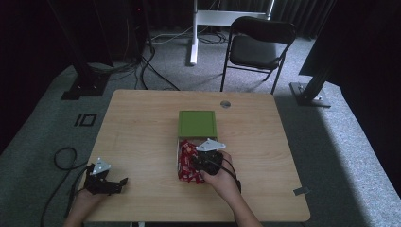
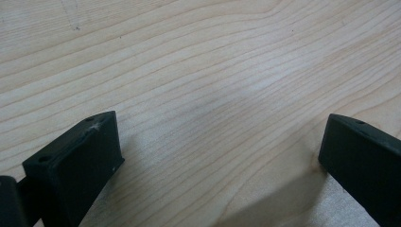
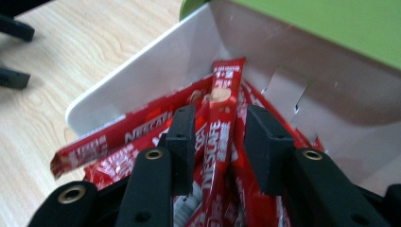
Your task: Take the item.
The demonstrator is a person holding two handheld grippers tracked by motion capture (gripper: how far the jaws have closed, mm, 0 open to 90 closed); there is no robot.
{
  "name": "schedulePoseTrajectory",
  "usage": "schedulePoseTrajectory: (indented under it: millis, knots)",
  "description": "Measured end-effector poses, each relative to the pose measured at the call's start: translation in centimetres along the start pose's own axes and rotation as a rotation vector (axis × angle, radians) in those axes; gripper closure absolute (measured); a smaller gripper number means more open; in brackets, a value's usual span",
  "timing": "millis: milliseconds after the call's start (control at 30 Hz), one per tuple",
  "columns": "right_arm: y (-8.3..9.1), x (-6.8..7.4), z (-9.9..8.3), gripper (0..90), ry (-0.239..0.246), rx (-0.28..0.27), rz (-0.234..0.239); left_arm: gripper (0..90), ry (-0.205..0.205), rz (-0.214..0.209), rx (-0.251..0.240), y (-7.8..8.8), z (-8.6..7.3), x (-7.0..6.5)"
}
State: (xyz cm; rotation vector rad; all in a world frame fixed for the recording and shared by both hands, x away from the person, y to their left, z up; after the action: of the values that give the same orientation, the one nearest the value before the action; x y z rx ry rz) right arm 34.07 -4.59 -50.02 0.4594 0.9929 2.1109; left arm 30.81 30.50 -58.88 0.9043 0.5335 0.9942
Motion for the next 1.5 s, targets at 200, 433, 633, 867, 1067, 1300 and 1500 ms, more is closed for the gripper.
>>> schedulePoseTrajectory:
  millis: [200,433,633,867,1067,1300,1500]
  knots:
    - [-0.9,0.4,-0.5,68.3,0.020,0.059,-0.018,0.8,-0.002,0.000,0.002,0.0,0.0,0.0]
    - [-1.6,0.4,-0.6,78.3,0.023,0.067,-0.052,0.8,-0.001,-0.001,0.001,0.0,0.0,0.0]
    - [-1.2,0.4,-0.5,81.5,-0.004,0.038,-0.042,0.8,0.000,-0.003,0.000,0.0,0.0,0.0]
    - [-0.3,0.2,-0.5,81.7,-0.016,0.016,-0.009,0.8,-0.001,-0.001,0.001,0.0,0.0,0.0]
    - [0.8,0.3,-0.6,81.8,-0.008,-0.002,0.015,0.8,-0.002,0.000,0.002,0.0,0.0,0.0]
    - [2.1,0.7,-0.6,81.8,-0.002,-0.022,0.038,0.8,-0.002,0.000,0.002,0.0,0.0,0.0]
    - [2.9,0.9,-0.7,81.8,-0.004,-0.032,0.058,0.8,-0.002,0.003,0.003,0.0,0.0,0.0]
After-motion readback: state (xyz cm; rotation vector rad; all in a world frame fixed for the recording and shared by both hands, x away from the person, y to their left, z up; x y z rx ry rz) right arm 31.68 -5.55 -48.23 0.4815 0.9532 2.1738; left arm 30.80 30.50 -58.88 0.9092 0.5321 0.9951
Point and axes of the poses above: each handheld gripper's, and its own axes: y roughly backward along the jaws, z roughly out of its top, x roughly to its left, the point moved 5 cm from there along -y, roughly forward along the jaws, and after that the axes turned 11 degrees about x, right-handed, at the moved point
